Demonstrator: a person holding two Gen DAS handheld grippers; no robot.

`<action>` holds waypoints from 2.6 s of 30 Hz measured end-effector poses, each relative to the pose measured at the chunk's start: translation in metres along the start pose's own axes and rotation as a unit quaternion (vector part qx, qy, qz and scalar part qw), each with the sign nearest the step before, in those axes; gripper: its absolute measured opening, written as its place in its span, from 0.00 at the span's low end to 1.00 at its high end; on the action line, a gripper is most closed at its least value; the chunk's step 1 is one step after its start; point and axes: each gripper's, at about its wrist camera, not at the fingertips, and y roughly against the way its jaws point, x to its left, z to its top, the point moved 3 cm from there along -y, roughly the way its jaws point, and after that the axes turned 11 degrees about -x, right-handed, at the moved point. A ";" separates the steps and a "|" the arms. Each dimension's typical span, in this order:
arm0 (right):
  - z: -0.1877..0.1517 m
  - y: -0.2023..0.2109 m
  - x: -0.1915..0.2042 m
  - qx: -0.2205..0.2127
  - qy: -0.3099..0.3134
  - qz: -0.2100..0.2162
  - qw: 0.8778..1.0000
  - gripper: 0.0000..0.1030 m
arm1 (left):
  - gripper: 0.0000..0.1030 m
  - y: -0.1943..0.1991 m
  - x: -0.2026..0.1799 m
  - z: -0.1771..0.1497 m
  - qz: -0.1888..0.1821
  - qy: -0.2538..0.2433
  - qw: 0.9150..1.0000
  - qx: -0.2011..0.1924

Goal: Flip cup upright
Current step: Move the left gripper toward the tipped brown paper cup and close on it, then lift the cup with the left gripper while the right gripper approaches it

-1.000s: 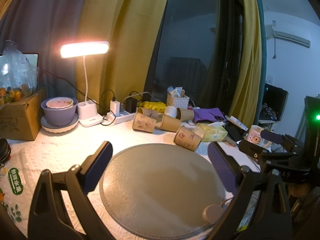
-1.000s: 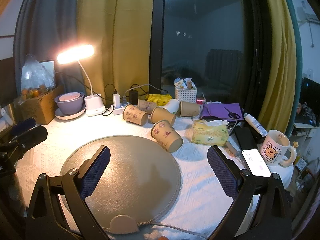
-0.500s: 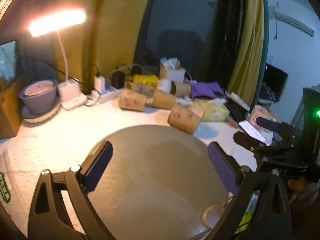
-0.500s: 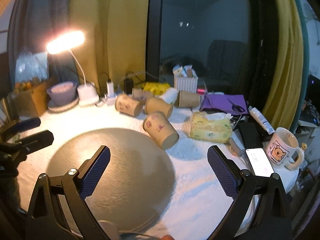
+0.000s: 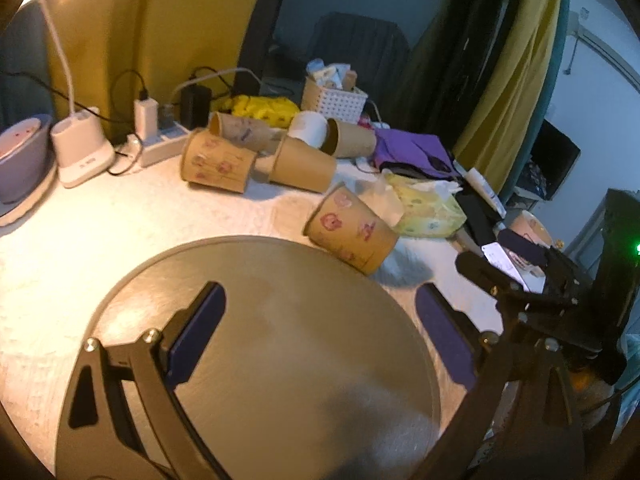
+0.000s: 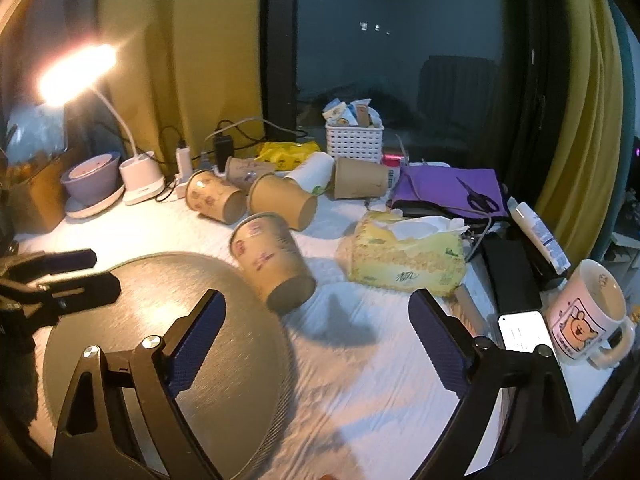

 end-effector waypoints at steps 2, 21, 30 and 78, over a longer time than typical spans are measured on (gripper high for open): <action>0.004 -0.008 -0.009 -0.001 -0.007 0.001 1.000 0.88 | 0.94 -0.012 -0.004 0.002 0.000 0.002 1.000 0.011; 0.022 -0.063 -0.069 -0.004 -0.031 -0.003 0.999 0.88 | 0.94 -0.107 -0.031 0.025 -0.006 0.074 0.995 0.067; 0.026 -0.071 -0.084 -0.007 -0.043 -0.012 0.999 0.88 | 0.93 -0.141 -0.024 0.020 -0.004 0.118 0.987 0.107; 0.014 0.031 0.073 0.053 -0.074 0.154 0.984 0.88 | 0.62 0.071 0.014 -0.043 -0.041 -0.054 0.997 -0.035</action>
